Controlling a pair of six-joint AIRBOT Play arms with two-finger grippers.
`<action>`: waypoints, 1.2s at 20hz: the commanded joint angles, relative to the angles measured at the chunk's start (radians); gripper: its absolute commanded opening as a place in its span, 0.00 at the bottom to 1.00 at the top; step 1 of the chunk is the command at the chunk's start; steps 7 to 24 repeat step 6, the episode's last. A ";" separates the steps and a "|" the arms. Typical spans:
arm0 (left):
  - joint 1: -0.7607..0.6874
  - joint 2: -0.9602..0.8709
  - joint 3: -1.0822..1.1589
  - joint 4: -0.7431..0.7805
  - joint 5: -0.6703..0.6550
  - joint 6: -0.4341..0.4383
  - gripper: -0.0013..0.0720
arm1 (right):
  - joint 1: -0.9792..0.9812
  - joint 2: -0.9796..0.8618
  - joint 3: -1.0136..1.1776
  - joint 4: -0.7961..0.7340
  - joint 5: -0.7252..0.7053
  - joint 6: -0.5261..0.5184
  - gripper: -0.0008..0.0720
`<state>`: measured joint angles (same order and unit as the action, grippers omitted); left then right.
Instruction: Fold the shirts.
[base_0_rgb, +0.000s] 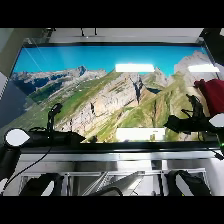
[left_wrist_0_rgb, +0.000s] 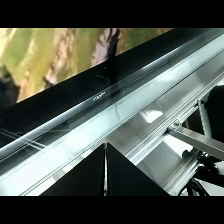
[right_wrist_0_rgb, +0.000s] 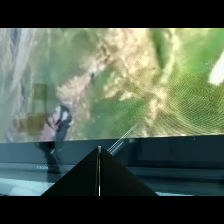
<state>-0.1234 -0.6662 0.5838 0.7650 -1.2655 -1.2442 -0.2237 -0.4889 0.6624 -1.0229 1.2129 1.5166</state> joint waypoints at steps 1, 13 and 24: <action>0.000 0.038 -0.010 0.000 0.012 0.002 0.04 | 0.002 0.002 -0.008 0.006 -0.002 -0.002 0.04; 0.000 0.039 -0.010 0.000 0.012 0.002 0.04 | 0.002 0.002 -0.008 0.006 -0.002 -0.002 0.04; 0.000 0.039 -0.010 0.000 0.012 0.002 0.04 | 0.002 0.002 -0.008 0.006 -0.002 -0.002 0.04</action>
